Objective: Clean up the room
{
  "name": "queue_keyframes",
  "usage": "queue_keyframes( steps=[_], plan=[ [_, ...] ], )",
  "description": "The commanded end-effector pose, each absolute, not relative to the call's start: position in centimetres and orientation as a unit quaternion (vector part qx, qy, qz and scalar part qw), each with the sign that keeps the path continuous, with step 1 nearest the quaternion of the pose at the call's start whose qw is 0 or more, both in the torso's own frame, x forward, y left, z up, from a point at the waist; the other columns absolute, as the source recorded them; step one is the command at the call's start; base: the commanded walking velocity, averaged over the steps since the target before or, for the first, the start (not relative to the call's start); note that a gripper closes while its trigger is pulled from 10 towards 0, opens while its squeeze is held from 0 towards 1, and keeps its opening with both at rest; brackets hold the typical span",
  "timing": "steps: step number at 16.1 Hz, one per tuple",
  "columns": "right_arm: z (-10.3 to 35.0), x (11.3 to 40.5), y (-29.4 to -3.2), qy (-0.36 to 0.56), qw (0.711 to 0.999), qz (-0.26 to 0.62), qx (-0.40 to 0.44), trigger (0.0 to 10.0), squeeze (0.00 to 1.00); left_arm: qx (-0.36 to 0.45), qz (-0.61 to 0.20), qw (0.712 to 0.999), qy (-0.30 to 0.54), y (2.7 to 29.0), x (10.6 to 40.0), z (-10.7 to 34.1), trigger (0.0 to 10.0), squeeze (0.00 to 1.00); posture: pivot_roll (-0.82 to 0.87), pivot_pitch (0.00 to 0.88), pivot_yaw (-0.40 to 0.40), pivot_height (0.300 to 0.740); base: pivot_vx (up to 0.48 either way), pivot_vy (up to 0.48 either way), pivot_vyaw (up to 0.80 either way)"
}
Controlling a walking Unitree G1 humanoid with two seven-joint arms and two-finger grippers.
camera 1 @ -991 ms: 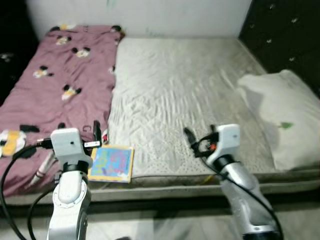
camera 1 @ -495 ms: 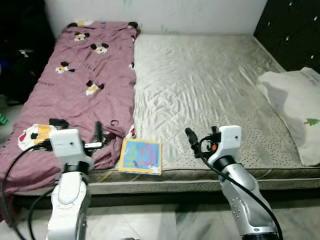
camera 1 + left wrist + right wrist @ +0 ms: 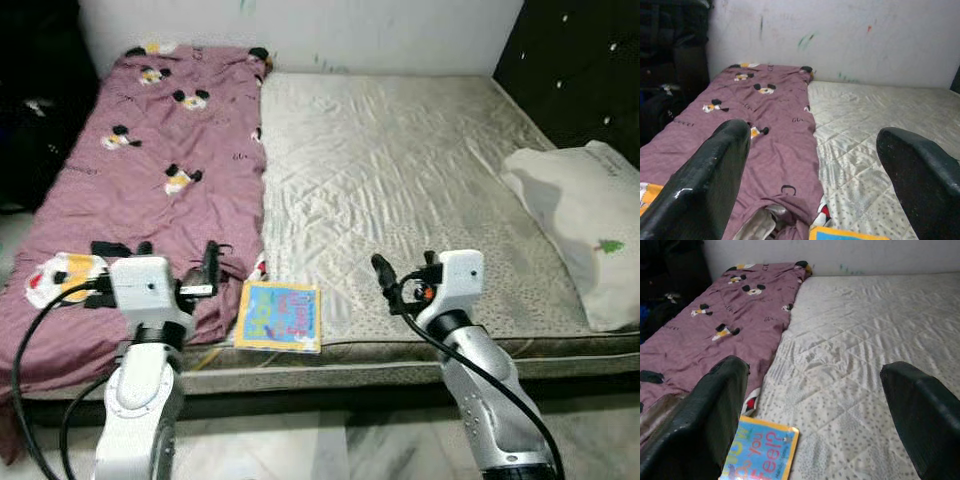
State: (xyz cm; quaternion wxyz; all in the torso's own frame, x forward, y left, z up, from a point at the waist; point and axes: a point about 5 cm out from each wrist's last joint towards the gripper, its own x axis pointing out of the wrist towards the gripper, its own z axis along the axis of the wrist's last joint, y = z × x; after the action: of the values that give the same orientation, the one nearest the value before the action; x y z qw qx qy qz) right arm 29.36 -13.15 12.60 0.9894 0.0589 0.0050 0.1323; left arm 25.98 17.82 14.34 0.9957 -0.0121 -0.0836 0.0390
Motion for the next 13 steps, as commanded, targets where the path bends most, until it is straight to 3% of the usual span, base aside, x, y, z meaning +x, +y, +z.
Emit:
queue_keyframes(
  steps=[1,6,13],
  plan=[
    [12.34,29.41,-13.67,0.009,0.991,0.121,0.052,10.0,0.00,-0.017,0.029,0.996,-0.088,17.51,25.96,14.53,10.0,0.00,0.00,0.107,-0.019,0.740,0.401,0.000,0.00],
    [12.25,29.51,-13.56,0.008,0.991,0.120,0.052,10.0,0.00,-0.019,0.022,0.996,-0.088,17.40,26.05,14.56,10.0,0.00,0.00,0.104,-0.016,0.740,0.398,0.000,0.00],
    [12.11,29.73,-13.55,0.008,0.992,0.114,0.058,10.0,0.00,-0.018,0.043,0.997,-0.066,17.18,26.22,14.01,10.0,0.00,0.00,0.109,-0.013,0.740,0.000,0.000,0.00]
  ],
)
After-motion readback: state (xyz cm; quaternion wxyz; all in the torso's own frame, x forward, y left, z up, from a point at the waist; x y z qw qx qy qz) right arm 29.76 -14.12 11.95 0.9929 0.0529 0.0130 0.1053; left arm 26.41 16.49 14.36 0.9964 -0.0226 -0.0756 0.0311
